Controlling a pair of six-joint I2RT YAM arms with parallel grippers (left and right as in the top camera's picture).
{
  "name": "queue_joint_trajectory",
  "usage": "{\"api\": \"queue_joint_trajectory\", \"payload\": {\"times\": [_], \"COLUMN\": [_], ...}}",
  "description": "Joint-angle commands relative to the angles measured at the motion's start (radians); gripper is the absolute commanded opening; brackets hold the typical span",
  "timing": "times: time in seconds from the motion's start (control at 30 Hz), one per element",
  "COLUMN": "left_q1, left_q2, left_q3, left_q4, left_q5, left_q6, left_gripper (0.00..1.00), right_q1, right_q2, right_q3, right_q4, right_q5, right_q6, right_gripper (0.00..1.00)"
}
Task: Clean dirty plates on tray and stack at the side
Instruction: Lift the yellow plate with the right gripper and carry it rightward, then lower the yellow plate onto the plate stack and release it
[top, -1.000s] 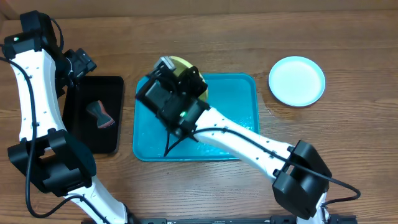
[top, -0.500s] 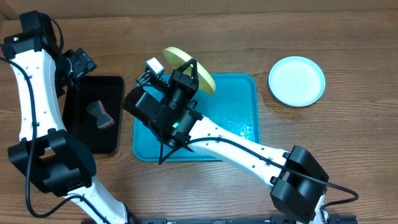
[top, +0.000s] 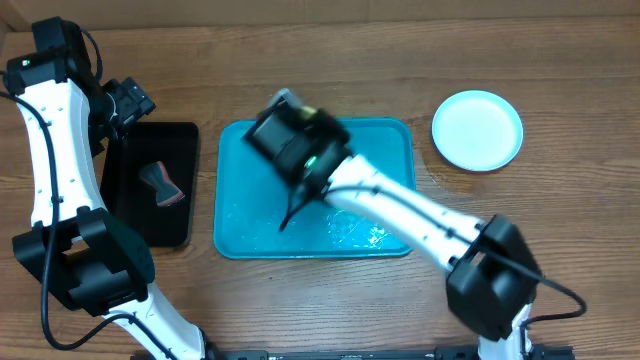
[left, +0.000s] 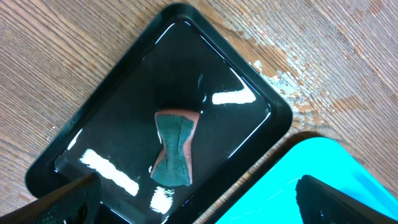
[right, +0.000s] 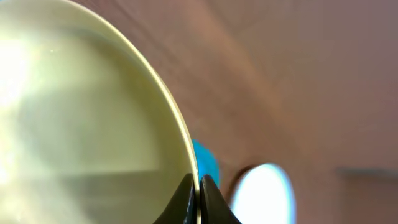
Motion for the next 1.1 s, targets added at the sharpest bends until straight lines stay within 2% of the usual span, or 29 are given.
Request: {"api": "queue_joint_trajectory", "payload": {"times": [0.0, 0.13, 0.2, 0.27, 0.43, 0.6, 0.73, 0.93, 1.07], "left_q1": [-0.001, -0.001, -0.001, -0.001, -0.001, -0.001, -0.001, -0.001, -0.001], "left_q2": [-0.006, -0.006, -0.006, -0.006, -0.006, -0.006, -0.006, -0.006, -0.006], "left_q3": [0.012, 0.012, 0.012, 0.012, 0.012, 0.012, 0.012, 0.012, 0.012], "left_q4": [-0.002, -0.002, -0.002, -0.002, -0.002, -0.002, -0.002, -0.002, -0.002], "left_q5": [-0.008, -0.008, -0.007, -0.007, -0.007, -0.007, -0.007, -0.008, -0.008], "left_q6": [0.001, 0.001, 0.001, 0.001, 0.001, 0.001, 0.001, 0.001, 0.001], "left_gripper": [1.0, 1.0, 1.0, 1.0, 1.0, 1.0, 1.0, 1.0, 1.0], "right_q1": [-0.143, -0.32, -0.439, -0.575, -0.8, -0.979, -1.076, -1.134, -1.136], "right_q2": [-0.073, -0.141, -0.164, -0.165, -0.152, -0.15, -0.148, -0.145, -0.144], "right_q3": [0.016, 0.016, 0.016, 0.014, -0.047, -0.166, -0.264, -0.34, -0.369], "right_q4": [-0.029, -0.046, -0.063, -0.108, -0.178, -0.135, -0.032, 0.077, 0.129], "right_q5": [-0.211, -0.52, -0.732, -0.865, -0.878, -0.879, -0.879, -0.879, -0.88], "right_q6": [0.278, 0.307, 0.307, 0.307, 0.307, 0.307, 0.311, 0.38, 0.382], "right_gripper": [0.04, 0.04, 0.04, 0.04, 0.04, 0.04, 0.04, 0.04, 0.22]}}
